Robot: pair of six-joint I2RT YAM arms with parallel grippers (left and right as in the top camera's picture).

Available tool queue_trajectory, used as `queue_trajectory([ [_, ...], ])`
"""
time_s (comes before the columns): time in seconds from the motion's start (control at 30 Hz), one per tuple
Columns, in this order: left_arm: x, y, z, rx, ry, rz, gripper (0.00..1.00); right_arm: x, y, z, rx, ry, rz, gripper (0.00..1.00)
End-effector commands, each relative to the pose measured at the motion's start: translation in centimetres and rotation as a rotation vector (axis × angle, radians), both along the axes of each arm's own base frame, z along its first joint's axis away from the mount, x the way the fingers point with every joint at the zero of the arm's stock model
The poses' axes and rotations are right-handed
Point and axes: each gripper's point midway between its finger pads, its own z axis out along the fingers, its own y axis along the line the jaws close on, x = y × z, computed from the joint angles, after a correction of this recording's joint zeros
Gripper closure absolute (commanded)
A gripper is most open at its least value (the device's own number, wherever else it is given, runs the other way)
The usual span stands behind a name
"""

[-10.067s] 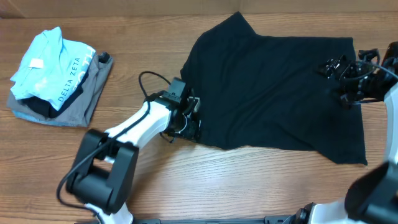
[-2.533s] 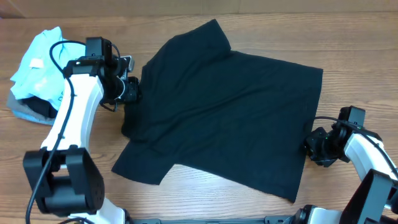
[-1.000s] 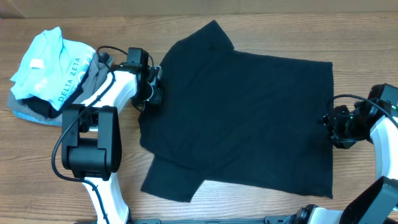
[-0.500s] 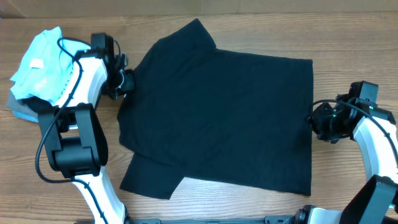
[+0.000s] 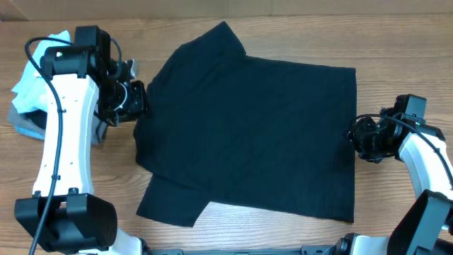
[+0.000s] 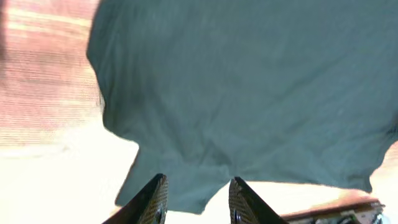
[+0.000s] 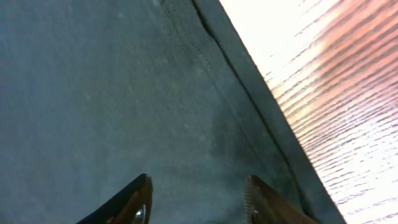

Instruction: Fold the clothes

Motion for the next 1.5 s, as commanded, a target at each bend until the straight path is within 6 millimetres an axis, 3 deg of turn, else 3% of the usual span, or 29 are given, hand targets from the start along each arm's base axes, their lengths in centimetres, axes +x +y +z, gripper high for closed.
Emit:
queue_trajectory([
  [0.0,-1.2,0.0,-2.6,0.0,0.1,0.044,0.64,0.1,0.3,-0.2,0.02,-0.001,-0.011,0.45],
  [0.1,-1.5,-0.3,-4.2,-0.015,0.123,0.043,0.63,1.0,0.0,0.1,0.015,-0.032,-0.036,0.48],
  [0.2,-1.4,-0.6,-5.2,-0.034,0.117,0.036,0.64,2.5,-0.3,0.1,0.024,-0.072,-0.086,0.83],
  [0.27,-0.1,-1.3,-5.2,-0.053,0.046,-0.035,0.67,3.4,-0.1,-0.2,0.025,-0.091,-0.088,0.94],
  [0.33,1.3,-1.8,-5.2,-0.04,-0.036,-0.114,0.81,3.7,0.3,-0.8,0.027,-0.084,-0.074,0.95],
  [0.47,3.4,-3.0,-7.1,0.033,-0.129,-0.188,0.94,3.3,0.8,-3.6,0.028,-0.001,-0.083,0.96],
  [0.6,4.3,-4.8,-10.9,0.056,-0.162,-0.24,0.95,2.4,1.0,-6.8,0.066,0.11,-0.149,0.96],
  [0.73,6.0,-5.7,-14.9,0.059,-0.206,-0.237,0.95,3.1,0.3,-8.6,0.059,0.12,-0.216,0.96],
  [0.93,9.5,-5.0,-20.6,0.061,-0.222,-0.099,0.89,4.6,-1.3,-10.1,0.012,0.089,-0.308,0.96],
  [1.07,11.5,-6.7,-23.0,-0.053,-0.245,-0.012,0.87,5.9,-2.3,-10.4,-0.029,0.036,-0.32,0.96],
  [1.23,14.5,-8.0,-21.8,-0.168,-0.346,0.062,0.85,7.5,-2.9,-9.4,-0.038,-0.019,-0.315,0.96],
  [1.37,17.6,-8.6,-18.4,-0.247,-0.436,0.061,0.85,9.3,-3.8,-8.0,-0.056,-0.079,-0.267,0.96],
  [1.47,19.4,-9.4,-14.8,-0.331,-0.481,0.024,0.84,10.9,-3.9,-6.0,-0.066,-0.146,-0.135,0.94],
])
